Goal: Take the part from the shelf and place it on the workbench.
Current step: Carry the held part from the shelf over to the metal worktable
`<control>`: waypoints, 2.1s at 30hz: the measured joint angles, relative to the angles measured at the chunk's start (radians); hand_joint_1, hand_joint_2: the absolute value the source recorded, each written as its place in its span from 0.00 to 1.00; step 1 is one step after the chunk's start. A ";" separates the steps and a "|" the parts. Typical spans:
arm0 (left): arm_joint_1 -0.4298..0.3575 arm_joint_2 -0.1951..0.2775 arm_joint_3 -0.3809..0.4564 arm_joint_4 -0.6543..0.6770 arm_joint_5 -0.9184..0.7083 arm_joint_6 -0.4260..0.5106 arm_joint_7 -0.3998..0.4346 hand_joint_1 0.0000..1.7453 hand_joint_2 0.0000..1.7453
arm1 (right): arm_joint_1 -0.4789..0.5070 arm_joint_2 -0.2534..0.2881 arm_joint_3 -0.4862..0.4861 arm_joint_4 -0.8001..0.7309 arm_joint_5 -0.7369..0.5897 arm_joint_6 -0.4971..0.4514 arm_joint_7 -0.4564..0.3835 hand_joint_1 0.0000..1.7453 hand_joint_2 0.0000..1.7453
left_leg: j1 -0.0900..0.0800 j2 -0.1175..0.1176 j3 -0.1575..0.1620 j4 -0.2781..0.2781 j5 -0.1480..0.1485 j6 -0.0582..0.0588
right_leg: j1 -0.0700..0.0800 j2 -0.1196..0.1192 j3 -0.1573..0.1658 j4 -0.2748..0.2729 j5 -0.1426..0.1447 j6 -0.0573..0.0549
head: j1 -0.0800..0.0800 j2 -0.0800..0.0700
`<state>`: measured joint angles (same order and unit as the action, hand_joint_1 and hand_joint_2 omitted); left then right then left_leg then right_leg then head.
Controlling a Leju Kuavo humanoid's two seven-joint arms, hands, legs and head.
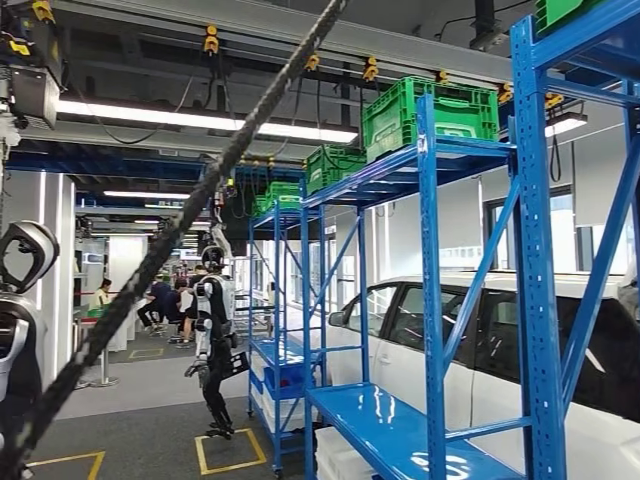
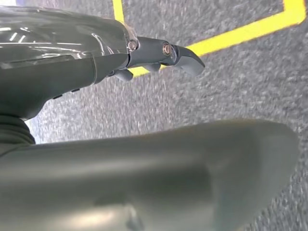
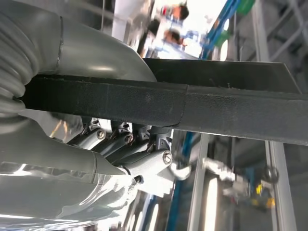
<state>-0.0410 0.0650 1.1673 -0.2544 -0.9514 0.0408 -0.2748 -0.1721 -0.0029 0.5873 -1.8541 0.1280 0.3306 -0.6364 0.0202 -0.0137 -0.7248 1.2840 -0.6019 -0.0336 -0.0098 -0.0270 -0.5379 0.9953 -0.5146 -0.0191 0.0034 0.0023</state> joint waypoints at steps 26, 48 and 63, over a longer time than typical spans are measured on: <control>0.015 -0.004 0.013 0.000 -0.026 -0.007 0.007 0.00 1.00 | -0.021 0.000 0.052 0.032 -0.015 0.009 -0.010 1.00 1.00 | -0.018 -0.075 0.105 -0.245 0.129 0.032 | 0.007 0.067 0.008 0.004 -0.003 -0.004 | 0.000 0.000; -0.004 -0.004 0.024 0.000 -0.036 -0.018 -0.018 0.00 1.00 | -0.049 0.005 0.063 0.044 -0.075 0.047 0.004 1.00 1.00 | -0.012 -0.033 0.127 -0.262 0.134 0.053 | 0.002 0.028 -0.104 0.273 -0.124 0.032 | 0.000 0.000; -0.011 -0.012 0.037 0.000 -0.045 -0.029 -0.026 0.00 1.00 | -0.074 0.022 0.075 0.056 -0.106 0.085 0.025 1.00 1.00 | 0.006 0.003 -0.004 -0.010 0.041 -0.003 | 0.001 -0.017 0.002 0.003 0.002 -0.003 | 0.000 0.000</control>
<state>-0.0520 0.0534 1.2047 -0.2544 -0.9964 0.0114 -0.3005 -0.2462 0.0187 0.6627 -1.7982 0.0216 0.4153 -0.6110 0.0267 -0.0109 -0.7284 1.2744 -0.5612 -0.0365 -0.0088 -0.0441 -0.5355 0.9986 -0.5127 -0.0217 0.0038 0.0023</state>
